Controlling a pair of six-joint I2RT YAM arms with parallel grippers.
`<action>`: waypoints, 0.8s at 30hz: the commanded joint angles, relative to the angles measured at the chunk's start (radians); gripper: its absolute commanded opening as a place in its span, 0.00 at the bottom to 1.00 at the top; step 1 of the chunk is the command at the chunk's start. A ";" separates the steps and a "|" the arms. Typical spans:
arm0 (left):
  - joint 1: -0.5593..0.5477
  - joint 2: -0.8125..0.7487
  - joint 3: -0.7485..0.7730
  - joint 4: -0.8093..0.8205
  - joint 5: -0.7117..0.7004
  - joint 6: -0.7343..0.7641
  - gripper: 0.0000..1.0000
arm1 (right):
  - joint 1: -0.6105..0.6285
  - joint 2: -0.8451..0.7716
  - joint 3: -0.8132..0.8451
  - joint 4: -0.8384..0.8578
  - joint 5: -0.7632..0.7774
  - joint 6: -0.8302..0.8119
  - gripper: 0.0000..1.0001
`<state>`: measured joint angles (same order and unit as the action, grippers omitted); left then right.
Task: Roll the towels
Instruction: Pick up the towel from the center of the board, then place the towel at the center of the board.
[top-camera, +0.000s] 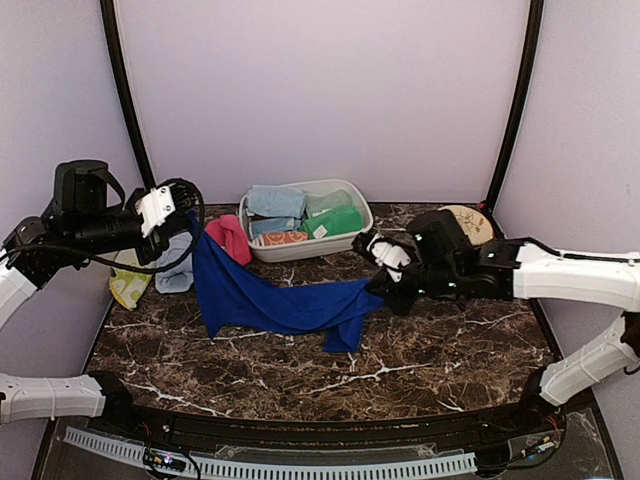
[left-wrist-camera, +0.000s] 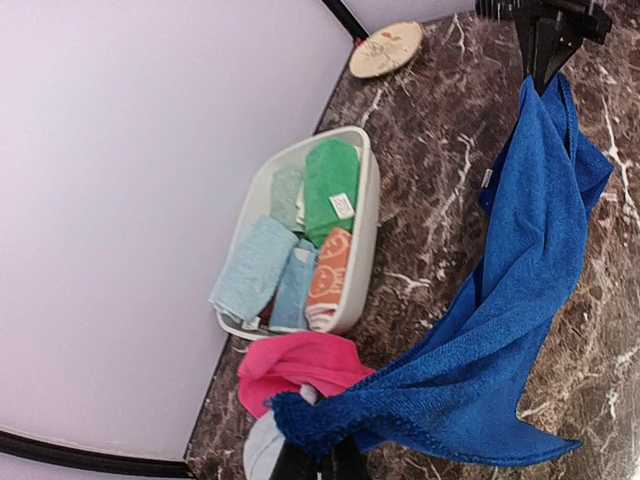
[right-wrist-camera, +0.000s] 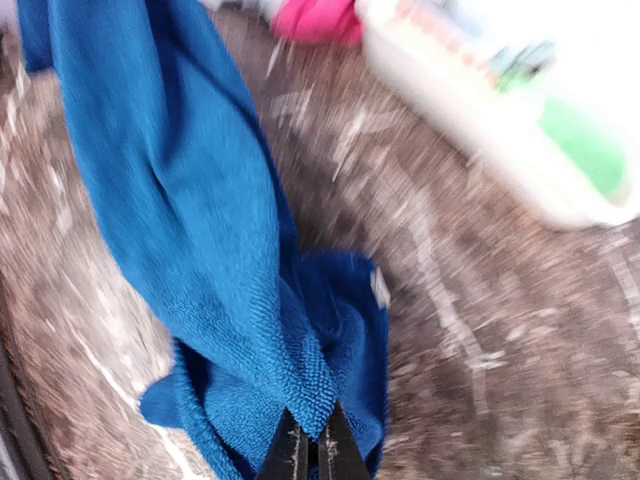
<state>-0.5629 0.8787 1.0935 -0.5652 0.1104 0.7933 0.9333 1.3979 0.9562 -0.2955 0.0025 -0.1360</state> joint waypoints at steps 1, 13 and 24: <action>0.007 -0.032 0.120 0.048 0.018 -0.010 0.00 | -0.008 -0.215 -0.022 0.015 0.055 0.089 0.00; 0.006 -0.050 0.164 -0.019 -0.023 0.023 0.00 | -0.010 -0.494 -0.047 -0.182 0.165 0.181 0.00; 0.010 0.049 -0.019 -0.235 0.031 -0.147 0.00 | -0.085 -0.276 -0.060 -0.101 0.142 0.162 0.00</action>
<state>-0.5629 0.8688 1.1561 -0.6811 0.1226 0.7383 0.9123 1.0267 0.9085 -0.4683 0.1509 0.0315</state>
